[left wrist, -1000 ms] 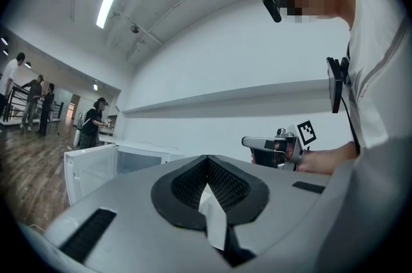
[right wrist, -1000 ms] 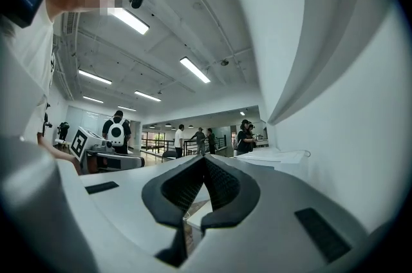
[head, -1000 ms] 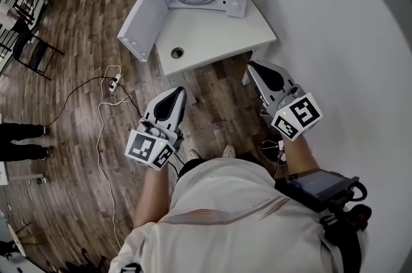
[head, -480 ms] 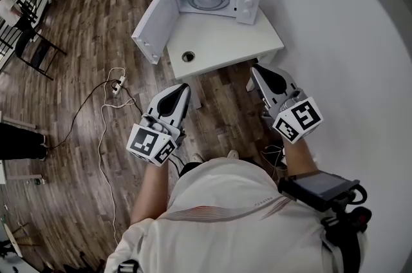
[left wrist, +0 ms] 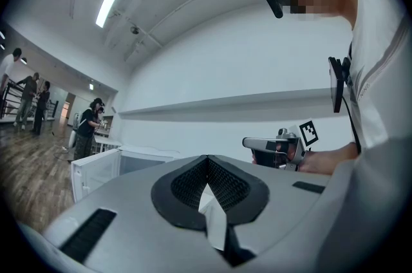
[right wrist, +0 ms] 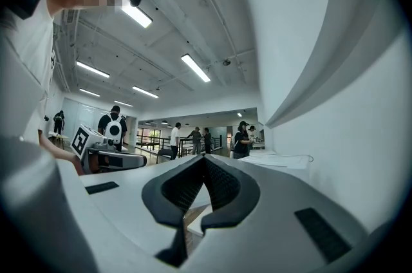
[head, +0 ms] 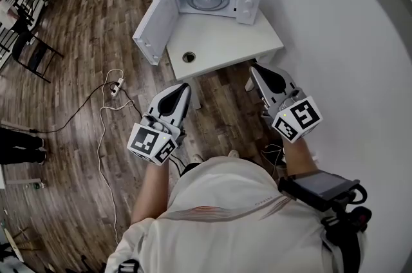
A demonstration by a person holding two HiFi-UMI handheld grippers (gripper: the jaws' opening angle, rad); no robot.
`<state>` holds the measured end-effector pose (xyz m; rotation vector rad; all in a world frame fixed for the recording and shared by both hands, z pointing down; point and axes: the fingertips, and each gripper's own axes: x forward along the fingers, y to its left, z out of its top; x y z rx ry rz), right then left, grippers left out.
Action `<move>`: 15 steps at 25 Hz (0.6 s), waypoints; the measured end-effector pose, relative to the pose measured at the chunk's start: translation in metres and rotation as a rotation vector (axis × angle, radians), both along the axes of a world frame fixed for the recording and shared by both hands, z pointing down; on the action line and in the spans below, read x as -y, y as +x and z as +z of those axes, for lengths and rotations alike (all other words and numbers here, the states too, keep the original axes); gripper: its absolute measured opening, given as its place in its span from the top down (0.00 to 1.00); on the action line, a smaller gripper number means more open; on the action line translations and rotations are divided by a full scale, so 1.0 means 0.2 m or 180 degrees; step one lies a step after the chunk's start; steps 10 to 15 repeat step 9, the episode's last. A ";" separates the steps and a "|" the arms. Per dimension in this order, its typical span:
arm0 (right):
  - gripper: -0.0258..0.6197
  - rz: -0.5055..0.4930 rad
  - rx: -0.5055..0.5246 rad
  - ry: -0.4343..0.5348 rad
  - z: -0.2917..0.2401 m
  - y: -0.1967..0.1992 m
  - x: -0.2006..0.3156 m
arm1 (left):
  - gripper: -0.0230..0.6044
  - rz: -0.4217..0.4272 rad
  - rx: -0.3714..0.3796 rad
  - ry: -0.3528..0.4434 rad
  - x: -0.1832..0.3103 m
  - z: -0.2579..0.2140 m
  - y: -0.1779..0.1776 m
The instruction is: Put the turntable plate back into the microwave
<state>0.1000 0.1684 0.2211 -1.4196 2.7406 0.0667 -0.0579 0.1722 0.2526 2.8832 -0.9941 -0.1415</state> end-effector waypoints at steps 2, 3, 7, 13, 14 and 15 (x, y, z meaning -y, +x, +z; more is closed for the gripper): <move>0.95 -0.0005 -0.0012 -0.0003 0.00 0.00 0.01 | 0.95 -0.0007 -0.0015 -0.0011 0.01 0.00 0.00; 0.95 -0.0004 -0.0014 -0.0006 0.01 0.00 0.01 | 0.95 -0.0005 -0.0016 -0.0010 0.01 0.00 0.00; 0.95 -0.0001 -0.0026 -0.0003 0.01 -0.01 0.00 | 0.95 -0.0004 -0.0016 -0.0015 0.00 0.01 -0.01; 0.95 -0.0005 -0.0049 0.0012 0.00 -0.03 0.00 | 0.95 -0.0011 -0.0021 -0.0016 0.00 0.01 -0.03; 0.95 -0.0005 -0.0049 0.0012 0.00 -0.03 0.00 | 0.95 -0.0011 -0.0021 -0.0016 0.00 0.01 -0.03; 0.95 -0.0005 -0.0049 0.0012 0.00 -0.03 0.00 | 0.95 -0.0011 -0.0021 -0.0016 0.00 0.01 -0.03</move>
